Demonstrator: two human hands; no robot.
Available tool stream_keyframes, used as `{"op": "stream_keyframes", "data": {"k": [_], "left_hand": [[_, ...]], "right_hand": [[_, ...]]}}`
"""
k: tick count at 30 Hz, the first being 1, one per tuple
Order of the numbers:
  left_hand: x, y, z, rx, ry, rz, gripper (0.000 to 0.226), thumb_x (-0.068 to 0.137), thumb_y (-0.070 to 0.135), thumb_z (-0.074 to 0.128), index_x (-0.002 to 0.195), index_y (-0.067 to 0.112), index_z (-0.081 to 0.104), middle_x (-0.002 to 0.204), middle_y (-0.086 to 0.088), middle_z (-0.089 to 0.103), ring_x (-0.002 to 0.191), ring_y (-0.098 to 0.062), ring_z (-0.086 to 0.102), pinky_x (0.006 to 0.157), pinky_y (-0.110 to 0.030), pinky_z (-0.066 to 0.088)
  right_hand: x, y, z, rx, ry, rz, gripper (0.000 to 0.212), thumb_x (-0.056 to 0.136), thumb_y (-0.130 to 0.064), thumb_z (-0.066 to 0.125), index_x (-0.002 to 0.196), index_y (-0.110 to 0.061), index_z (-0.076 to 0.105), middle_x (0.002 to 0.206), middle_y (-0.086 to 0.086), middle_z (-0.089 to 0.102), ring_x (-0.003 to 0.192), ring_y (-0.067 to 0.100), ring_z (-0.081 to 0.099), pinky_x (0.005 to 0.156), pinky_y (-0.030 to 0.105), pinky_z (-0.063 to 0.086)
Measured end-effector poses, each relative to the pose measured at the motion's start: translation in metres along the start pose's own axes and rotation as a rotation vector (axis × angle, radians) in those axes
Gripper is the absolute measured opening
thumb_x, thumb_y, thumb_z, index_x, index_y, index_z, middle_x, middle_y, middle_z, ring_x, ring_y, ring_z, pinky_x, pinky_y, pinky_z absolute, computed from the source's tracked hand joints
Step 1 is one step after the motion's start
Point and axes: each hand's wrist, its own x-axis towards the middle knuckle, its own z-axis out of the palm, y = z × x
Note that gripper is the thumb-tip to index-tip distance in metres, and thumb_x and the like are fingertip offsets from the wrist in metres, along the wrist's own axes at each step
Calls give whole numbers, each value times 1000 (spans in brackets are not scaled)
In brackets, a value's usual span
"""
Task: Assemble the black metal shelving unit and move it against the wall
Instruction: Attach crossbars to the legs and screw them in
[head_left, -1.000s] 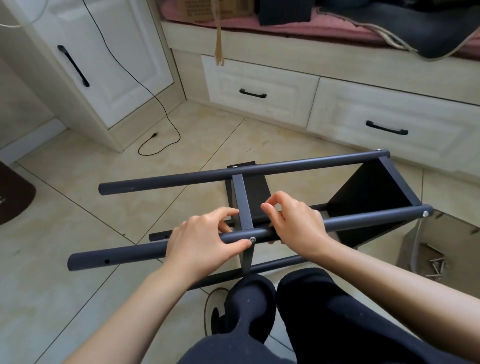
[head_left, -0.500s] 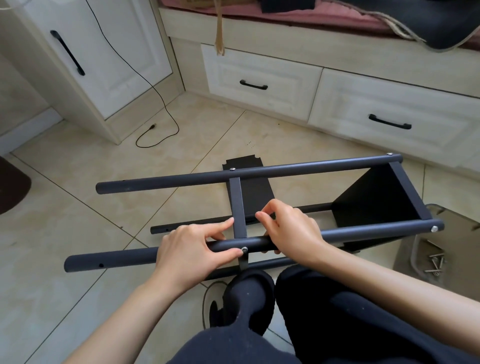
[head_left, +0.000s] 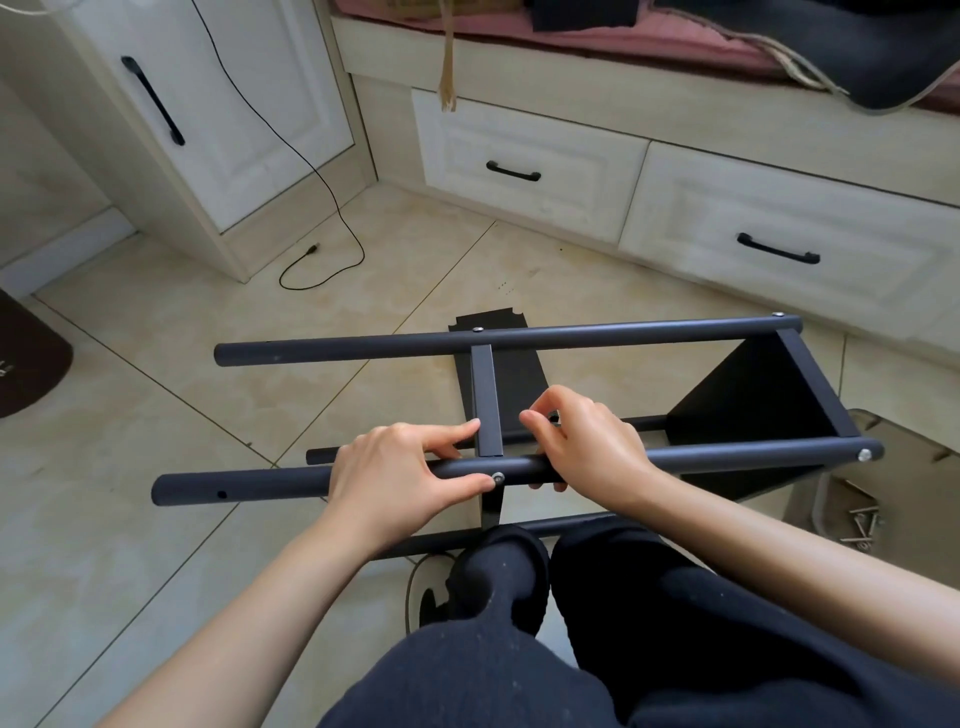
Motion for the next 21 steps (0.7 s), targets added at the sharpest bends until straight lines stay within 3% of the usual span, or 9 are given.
{"op": "stream_keyframes", "data": {"k": [10,13,18,21], "left_hand": [[30,-10,0,-37,6,34,51,68,76,71,117,64,61,90,25,73,89,0,65,66,-19,38],[30,-15,4,-82,-3,26,50,69,70,75,117,62,62,92,25,74,93,-1,66,72,-24,45],[26,-17,11,-78,82,77,56,72,63,77,126,52,63,91,21,74,94,-8,67,76,-23,41],[29,-17,11,-36,53,71,68,73,68,72,137,51,54,89,25,69,91,-10,64,79,-26,42]], "right_hand": [[18,5,5,-42,73,-89,18,102,-50,37,98,-34,44,65,-13,68,70,10,64,76,35,49],[20,6,8,8,55,-73,18,102,-49,39,98,-33,46,66,-10,70,73,10,65,78,36,49],[25,6,9,47,-7,-42,19,103,-46,41,99,-30,50,70,-8,71,78,12,66,81,39,51],[32,7,1,202,-17,-59,17,102,-38,46,94,-26,54,72,-9,70,80,9,65,78,37,53]]}}
